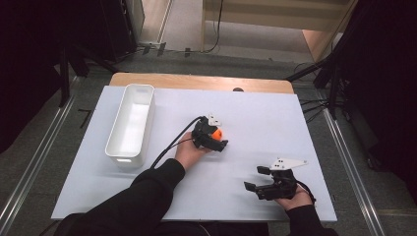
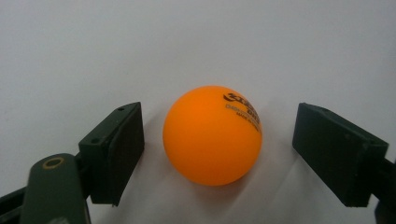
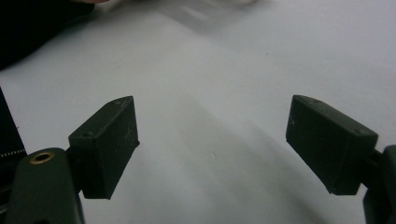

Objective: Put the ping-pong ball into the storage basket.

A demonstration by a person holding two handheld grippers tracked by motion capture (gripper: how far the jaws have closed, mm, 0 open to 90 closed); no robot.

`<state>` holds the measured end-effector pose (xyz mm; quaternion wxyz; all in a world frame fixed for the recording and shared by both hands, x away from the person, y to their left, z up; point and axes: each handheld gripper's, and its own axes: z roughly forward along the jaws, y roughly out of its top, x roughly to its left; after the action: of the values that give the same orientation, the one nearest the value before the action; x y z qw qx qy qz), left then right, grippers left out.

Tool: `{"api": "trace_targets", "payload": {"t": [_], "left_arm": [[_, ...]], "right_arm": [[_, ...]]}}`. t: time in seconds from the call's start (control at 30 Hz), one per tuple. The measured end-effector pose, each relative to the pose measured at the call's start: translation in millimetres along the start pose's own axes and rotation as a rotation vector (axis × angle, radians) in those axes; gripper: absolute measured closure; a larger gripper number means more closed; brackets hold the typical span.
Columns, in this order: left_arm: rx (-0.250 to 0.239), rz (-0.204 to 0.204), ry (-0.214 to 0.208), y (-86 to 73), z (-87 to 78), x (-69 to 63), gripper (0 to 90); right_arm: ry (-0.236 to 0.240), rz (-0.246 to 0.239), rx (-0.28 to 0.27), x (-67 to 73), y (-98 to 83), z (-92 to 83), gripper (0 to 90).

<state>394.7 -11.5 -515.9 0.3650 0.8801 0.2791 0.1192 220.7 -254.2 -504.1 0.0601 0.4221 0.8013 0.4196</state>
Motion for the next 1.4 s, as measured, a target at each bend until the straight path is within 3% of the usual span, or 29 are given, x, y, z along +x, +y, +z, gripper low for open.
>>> {"api": "trace_targets", "payload": {"t": [0.07, 0.23, 0.63, 1.2, 1.4], "left_arm": [[-0.002, 0.019, 0.003, -0.8, -1.1, -0.4, 23.5], [-0.017, -0.005, 0.021, -2.3, -3.6, 2.3, 35.4], [-0.02, 0.013, 0.021, -3.3, -5.8, -1.0, 49.8], [-0.022, 0.006, 0.017, -3.2, -5.8, -0.6, 50.8], [-0.033, -0.013, -0.003, -2.0, -7.0, -0.4, 50.9]], "right_arm": [[0.0, -0.004, -0.001, 0.1, 0.0, -0.2, 15.5], [0.0, -0.007, -0.001, 0.5, 0.1, -0.4, 15.5], [0.001, -0.002, 0.003, 0.7, 0.1, 0.0, 15.5], [0.003, -0.004, 0.012, 1.0, -0.1, 0.9, 15.5], [0.005, -0.001, 0.012, 1.0, -0.1, 0.6, 15.4]]}}
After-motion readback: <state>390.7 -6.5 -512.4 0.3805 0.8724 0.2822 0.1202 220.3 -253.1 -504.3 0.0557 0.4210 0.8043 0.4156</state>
